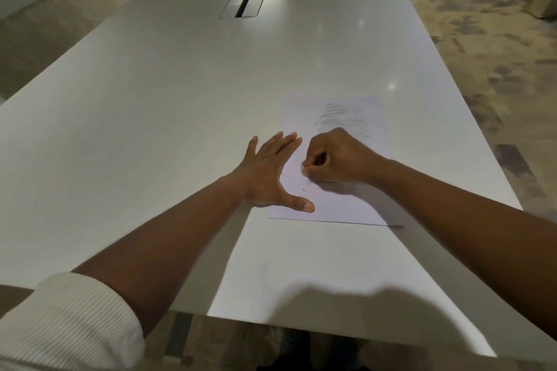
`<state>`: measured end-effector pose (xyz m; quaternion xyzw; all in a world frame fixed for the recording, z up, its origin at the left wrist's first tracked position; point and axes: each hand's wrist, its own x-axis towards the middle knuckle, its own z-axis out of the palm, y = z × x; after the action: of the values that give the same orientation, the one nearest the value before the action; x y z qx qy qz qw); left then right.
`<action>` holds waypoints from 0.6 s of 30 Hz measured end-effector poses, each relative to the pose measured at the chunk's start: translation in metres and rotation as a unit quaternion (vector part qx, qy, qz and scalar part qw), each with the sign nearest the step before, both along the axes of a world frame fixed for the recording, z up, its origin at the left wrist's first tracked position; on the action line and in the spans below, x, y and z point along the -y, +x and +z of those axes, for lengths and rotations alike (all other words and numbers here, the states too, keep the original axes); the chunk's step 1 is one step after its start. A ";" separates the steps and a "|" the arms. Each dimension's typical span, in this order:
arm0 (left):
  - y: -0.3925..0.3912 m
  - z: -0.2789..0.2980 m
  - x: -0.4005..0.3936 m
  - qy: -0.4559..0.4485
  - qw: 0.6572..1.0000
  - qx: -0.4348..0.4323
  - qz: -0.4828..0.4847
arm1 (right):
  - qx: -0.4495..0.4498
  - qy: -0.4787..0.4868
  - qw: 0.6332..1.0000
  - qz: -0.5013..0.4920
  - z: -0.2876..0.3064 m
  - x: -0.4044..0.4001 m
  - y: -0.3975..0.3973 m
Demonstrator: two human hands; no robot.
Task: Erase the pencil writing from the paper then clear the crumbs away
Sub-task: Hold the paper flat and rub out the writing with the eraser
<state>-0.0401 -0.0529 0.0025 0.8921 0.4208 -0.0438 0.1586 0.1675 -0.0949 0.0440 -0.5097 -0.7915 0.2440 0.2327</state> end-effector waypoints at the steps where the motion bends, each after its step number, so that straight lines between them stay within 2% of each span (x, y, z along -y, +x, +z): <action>1: 0.000 -0.001 0.000 0.000 1.000 0.001 0.001 | 0.004 0.011 1.000 -0.027 0.002 -0.004 0.004; 4: 0.000 -0.001 -0.001 0.000 1.000 -0.003 0.001 | 0.014 0.028 0.998 -0.054 0.003 -0.009 0.009; 11: 0.003 0.003 -0.002 -0.013 1.000 -0.023 0.002 | 0.022 -0.054 0.995 0.076 0.002 0.009 0.009; 18: 0.005 0.009 0.000 -0.029 0.998 -0.047 0.000 | 0.047 0.047 0.997 -0.038 0.004 -0.015 0.017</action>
<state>-0.0356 -0.0525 0.0117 0.8841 0.4263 -0.0978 0.1646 0.1844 -0.0797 0.0484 -0.5386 -0.7925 0.1733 0.2278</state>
